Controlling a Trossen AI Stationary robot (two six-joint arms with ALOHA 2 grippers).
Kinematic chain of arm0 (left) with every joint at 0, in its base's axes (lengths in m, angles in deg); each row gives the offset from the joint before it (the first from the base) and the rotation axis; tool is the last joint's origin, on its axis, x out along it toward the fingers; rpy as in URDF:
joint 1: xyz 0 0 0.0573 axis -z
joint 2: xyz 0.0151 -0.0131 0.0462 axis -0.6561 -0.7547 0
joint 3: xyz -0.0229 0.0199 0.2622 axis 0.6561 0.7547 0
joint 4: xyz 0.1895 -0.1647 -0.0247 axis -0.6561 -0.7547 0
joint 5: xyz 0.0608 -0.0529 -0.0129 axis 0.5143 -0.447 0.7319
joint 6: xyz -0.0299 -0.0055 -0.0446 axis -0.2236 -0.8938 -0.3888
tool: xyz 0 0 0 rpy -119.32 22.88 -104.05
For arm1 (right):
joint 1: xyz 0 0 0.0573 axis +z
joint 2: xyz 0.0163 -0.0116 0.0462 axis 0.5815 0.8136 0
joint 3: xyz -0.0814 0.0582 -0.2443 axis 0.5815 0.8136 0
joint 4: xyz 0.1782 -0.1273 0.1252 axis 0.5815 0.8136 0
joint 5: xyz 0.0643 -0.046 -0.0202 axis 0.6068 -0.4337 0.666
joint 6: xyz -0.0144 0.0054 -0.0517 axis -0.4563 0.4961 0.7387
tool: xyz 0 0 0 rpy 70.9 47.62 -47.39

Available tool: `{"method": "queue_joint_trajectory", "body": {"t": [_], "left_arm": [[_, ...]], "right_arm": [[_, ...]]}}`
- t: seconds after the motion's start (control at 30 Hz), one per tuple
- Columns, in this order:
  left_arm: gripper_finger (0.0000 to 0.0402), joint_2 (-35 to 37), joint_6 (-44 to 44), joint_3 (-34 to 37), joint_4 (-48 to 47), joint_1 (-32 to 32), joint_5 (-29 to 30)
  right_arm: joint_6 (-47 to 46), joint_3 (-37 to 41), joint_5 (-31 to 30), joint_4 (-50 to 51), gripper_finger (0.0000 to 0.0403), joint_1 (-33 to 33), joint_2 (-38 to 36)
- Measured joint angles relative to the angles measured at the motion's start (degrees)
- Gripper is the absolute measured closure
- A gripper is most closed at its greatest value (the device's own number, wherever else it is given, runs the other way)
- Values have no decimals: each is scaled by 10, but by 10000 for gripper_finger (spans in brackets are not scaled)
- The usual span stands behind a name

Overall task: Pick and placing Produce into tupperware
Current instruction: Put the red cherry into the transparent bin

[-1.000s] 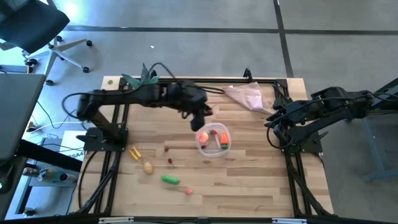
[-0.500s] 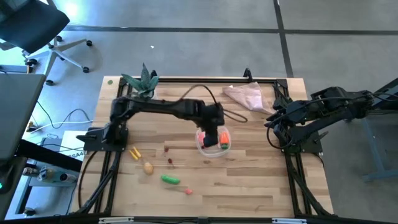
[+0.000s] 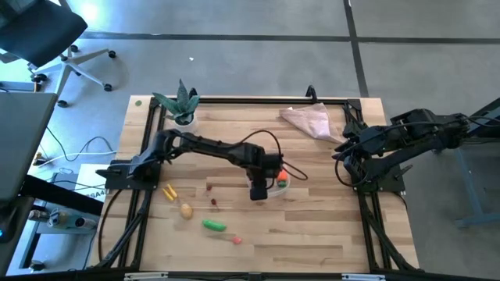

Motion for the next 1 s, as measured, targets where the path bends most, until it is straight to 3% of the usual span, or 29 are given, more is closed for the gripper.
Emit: {"method": "queue_joint_trajectory", "body": {"t": [0.73, 1.0], "left_arm": [[323, -3, 34, 3, -37, 2, 15], [293, -3, 36, 3, -39, 2, 14]], "right_arm": [[0, 0, 0, 0, 272, 0, 0], [0, 0, 0, 0, 272, 0, 0]]}}
